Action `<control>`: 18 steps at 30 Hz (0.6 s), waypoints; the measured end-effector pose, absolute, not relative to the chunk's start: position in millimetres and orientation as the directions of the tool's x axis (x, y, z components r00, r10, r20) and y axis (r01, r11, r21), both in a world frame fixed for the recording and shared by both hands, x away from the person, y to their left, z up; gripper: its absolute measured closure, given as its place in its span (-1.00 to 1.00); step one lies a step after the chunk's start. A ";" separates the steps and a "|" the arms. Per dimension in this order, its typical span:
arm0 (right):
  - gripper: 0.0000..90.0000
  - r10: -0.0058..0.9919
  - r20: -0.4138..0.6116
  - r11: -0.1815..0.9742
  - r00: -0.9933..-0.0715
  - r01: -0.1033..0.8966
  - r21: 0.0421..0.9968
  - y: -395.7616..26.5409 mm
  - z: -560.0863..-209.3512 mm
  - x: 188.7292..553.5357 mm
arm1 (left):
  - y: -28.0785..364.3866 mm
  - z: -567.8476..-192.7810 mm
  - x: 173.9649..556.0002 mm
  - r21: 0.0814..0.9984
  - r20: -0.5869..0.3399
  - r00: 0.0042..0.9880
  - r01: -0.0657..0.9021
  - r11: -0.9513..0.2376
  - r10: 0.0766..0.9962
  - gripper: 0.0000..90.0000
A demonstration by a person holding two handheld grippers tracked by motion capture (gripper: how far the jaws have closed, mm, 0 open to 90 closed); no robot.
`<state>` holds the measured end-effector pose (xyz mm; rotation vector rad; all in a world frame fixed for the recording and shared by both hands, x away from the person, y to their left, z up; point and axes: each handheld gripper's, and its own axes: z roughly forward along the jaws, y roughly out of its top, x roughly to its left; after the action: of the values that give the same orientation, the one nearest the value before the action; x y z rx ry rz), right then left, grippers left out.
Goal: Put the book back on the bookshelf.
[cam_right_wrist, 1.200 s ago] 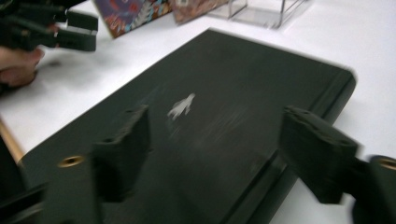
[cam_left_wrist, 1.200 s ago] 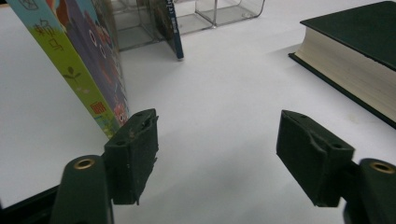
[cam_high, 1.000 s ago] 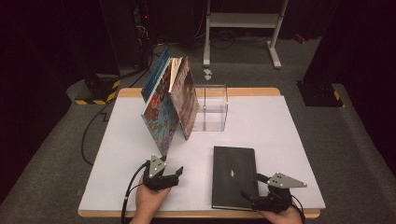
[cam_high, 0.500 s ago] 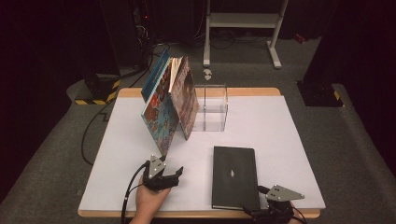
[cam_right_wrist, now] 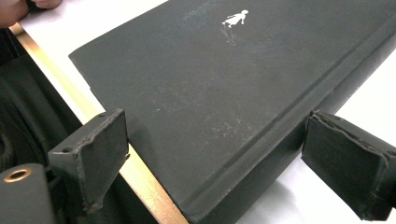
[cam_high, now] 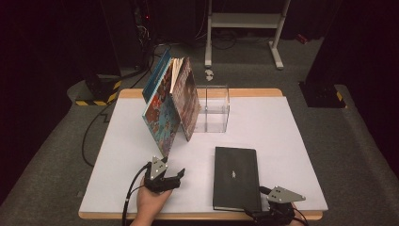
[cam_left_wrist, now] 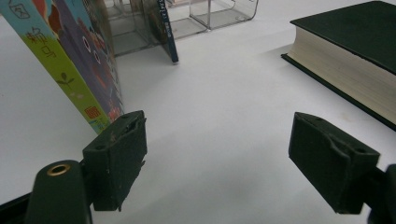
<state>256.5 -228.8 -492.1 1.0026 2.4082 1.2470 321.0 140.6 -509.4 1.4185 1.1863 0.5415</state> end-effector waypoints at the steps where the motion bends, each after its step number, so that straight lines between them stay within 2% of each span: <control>1: -0.85 0.674 0.089 0.395 -0.733 0.460 0.795 -229.0 -492.4 257.5 | 140.9 -509.3 320.9 0.924 -0.294 0.384 0.347 0.159 0.875 -0.57; 18: -0.84 0.681 0.114 0.393 -0.723 0.493 0.776 -222.8 -491.0 294.8 | 140.5 -509.4 320.5 0.926 -0.290 0.383 0.343 0.157 0.877 -0.57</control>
<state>294.8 -222.8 -491.0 1.0424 2.4284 1.2367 320.5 140.5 -509.4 1.4217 1.1827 0.5496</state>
